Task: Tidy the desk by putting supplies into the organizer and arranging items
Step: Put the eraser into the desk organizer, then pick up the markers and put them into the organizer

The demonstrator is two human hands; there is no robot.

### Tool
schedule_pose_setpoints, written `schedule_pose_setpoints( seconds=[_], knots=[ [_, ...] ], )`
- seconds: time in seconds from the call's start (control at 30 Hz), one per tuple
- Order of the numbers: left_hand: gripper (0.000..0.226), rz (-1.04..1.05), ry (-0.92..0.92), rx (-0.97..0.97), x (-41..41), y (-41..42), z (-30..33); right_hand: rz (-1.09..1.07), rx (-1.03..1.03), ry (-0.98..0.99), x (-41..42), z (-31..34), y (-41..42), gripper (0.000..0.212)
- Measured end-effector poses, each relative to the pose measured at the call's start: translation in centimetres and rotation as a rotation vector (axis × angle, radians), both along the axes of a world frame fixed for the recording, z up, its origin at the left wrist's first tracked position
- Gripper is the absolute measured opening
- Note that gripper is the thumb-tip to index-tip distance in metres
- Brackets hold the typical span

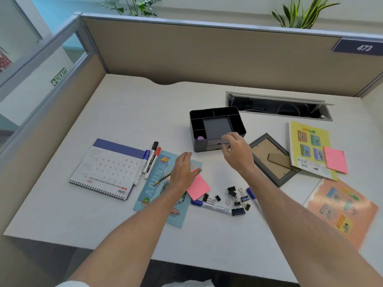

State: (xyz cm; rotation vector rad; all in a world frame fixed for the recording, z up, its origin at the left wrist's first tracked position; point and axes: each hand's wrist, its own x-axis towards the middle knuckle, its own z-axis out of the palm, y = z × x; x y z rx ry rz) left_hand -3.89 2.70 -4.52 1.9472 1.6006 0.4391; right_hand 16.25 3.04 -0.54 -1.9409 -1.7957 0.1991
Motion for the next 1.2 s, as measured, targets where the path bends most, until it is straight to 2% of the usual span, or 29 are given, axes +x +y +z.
schedule_pose_setpoints(
  seconds=[0.17, 0.33, 0.53, 0.7, 1.03, 1.2],
  knots=[
    [0.058, -0.029, -0.032, 0.005, 0.4, -1.9, -0.3, -0.094, -0.031, 0.022, 3.1, -1.0, -4.7, 0.031],
    [0.055, -0.101, 0.011, 0.025, 1.2, -3.8, -0.6, -0.22, -0.094, 0.063, 5.4, -2.1, -9.4, 0.03],
    [0.05, -0.159, 0.054, 0.024, 1.5, -5.9, -1.4, -0.255, -0.143, 0.052, 5.9, -3.1, -13.4, 0.029],
    [0.049, -0.167, 0.055, 0.04, 1.1, -7.0, -1.7, -0.164, -0.16, -0.004, 3.7, -4.1, -14.8, 0.028],
    [0.041, -0.204, 0.062, 0.107, -1.7, -8.5, -2.6, 0.248, -0.255, -0.174, -4.7, -6.2, -14.6, 0.023],
    [0.035, -0.28, 0.111, 0.162, -2.9, -9.1, -3.1, 0.25, -0.28, -0.275, -6.6, -7.3, -14.0, 0.022]
  ],
)
